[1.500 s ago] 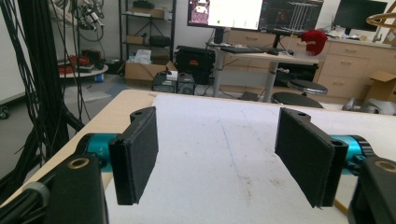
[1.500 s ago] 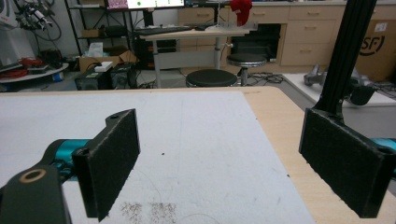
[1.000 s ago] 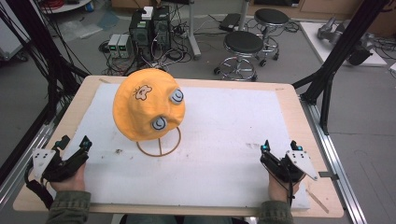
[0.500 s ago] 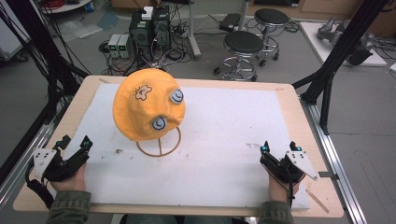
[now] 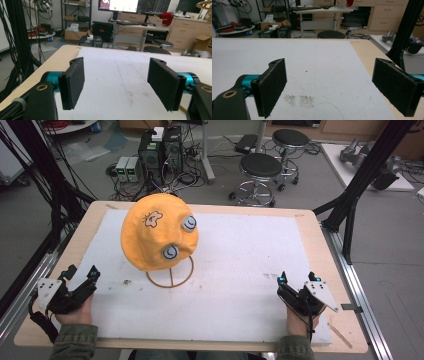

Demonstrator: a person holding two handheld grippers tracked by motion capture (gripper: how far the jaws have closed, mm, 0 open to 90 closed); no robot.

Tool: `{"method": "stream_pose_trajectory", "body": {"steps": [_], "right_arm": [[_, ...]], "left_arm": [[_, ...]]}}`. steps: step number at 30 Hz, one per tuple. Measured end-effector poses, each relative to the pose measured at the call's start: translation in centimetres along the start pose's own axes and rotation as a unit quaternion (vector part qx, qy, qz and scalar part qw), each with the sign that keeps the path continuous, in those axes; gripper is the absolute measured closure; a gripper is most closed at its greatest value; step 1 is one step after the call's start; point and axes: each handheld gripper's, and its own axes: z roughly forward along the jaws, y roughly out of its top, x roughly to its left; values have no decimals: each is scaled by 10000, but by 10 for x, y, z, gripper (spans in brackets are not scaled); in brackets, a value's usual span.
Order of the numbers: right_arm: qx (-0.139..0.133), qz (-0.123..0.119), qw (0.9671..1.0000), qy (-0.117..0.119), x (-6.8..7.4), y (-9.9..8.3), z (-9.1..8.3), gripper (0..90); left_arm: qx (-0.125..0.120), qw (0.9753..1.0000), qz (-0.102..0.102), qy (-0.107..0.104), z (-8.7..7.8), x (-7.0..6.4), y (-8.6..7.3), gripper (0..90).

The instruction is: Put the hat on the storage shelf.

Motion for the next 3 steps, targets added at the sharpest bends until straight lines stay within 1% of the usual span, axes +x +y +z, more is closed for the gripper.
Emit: {"method": "stream_pose_trajectory", "body": {"steps": [3], "right_arm": [[6,-11,10000,7,0,0,1,114]], "left_arm": [[0,10000,5,-6,0,0,0,301]]}}
